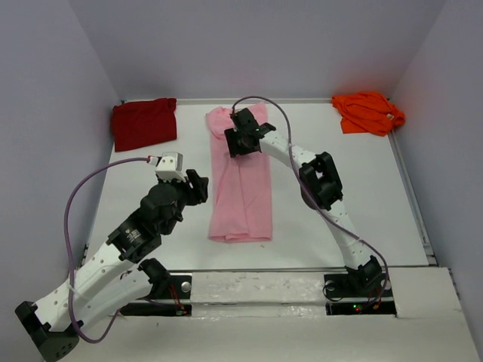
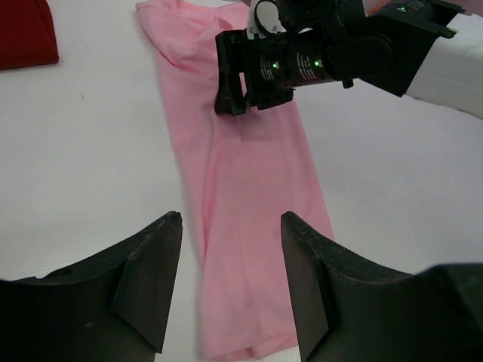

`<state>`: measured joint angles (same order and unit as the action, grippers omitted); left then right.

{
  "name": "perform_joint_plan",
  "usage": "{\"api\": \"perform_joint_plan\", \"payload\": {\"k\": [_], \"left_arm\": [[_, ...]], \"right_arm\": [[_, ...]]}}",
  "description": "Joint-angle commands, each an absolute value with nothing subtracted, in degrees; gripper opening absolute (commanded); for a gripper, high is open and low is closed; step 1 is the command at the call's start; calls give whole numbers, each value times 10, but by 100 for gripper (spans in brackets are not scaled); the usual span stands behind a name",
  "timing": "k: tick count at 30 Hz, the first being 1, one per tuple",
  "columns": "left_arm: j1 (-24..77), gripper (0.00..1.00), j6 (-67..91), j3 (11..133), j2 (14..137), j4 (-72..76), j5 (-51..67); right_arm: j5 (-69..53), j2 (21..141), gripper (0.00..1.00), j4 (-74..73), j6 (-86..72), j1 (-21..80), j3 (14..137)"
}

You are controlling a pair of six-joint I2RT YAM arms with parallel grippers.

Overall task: Fold and stack the t-shirts
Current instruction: Fold the tshirt

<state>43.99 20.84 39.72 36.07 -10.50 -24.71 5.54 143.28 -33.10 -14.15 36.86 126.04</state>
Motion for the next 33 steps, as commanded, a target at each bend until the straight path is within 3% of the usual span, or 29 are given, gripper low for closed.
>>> {"api": "perform_joint_plan", "payload": {"k": [1,11,22,26,29,33], "left_arm": [[449,65,207,392,356,-91,-272],[467,65,213,393,354,-98,-288],[475,65,218,393,354,-104,-302],[475,65,218,395,372,-106,-306],[475,65,219,400,395,-105,-302],[475,65,213,425,435,-119,-296]], "right_arm": [[77,1486,64,-374,-142,337,1321],[48,1507,65,-382,-115,308,1376],[42,1411,67,-361,-71,308,1345],[47,1306,67,-355,-86,308,1281],[51,1226,67,-344,-113,313,1156],[39,1035,67,-260,-161,325,915]]}}
